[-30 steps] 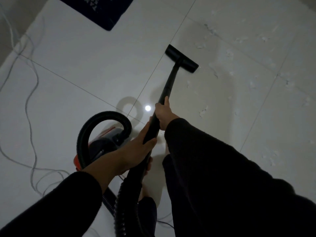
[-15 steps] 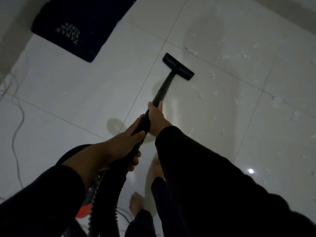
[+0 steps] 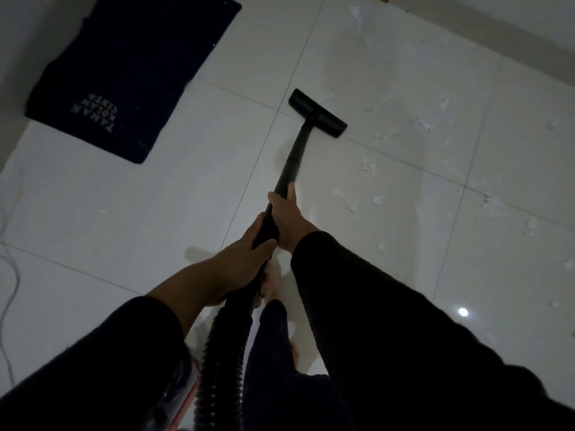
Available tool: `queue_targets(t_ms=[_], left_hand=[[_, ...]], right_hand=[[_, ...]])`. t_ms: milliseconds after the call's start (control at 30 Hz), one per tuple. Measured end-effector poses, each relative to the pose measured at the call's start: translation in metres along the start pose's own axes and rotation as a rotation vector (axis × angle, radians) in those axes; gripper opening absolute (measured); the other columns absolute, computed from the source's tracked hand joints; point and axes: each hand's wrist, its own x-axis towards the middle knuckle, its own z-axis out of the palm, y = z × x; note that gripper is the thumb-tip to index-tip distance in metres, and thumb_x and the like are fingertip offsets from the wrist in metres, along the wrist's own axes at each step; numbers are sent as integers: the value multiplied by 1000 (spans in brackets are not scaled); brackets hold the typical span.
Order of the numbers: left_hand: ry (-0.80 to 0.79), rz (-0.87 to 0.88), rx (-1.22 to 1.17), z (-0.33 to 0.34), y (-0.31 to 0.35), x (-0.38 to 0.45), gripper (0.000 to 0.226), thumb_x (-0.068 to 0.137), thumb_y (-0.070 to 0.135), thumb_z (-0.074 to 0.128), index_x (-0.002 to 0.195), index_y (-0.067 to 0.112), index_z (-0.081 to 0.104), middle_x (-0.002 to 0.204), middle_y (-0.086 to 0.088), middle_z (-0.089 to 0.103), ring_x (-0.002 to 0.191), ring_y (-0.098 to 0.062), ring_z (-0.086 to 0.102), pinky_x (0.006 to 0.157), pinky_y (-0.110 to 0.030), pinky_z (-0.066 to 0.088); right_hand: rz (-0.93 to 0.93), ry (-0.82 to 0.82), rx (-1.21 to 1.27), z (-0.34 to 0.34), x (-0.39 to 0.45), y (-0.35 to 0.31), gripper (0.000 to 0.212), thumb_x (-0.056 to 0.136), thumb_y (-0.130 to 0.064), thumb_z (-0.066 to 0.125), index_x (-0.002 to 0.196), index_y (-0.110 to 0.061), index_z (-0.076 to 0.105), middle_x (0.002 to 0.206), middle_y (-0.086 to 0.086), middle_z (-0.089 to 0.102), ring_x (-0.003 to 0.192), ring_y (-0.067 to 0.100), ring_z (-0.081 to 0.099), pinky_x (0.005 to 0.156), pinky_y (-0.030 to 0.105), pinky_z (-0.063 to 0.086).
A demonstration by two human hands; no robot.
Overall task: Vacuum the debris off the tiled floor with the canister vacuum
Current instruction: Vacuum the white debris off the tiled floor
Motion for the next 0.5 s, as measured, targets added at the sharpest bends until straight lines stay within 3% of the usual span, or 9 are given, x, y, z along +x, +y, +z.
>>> queue_targets(t_ms=[267, 500], left_hand=[[-47, 54, 32, -30, 76, 49, 56, 101, 27, 37, 146, 45, 10, 72, -11, 51, 54, -16, 51, 45, -25, 48], [-27, 24, 103, -44, 139, 93, 55, 101, 33, 34, 148, 42, 6, 73, -16, 56, 57, -24, 61, 43, -24, 51]], right_hand=[[1, 55, 34, 9, 54, -77, 68, 100, -17, 42, 151, -43, 5, 91, 0, 48, 68, 15, 49, 60, 29, 49], [9, 94, 50, 5, 108, -136, 70, 98, -18, 43, 149, -48, 6, 88, 5, 49, 61, 17, 48, 57, 31, 48]])
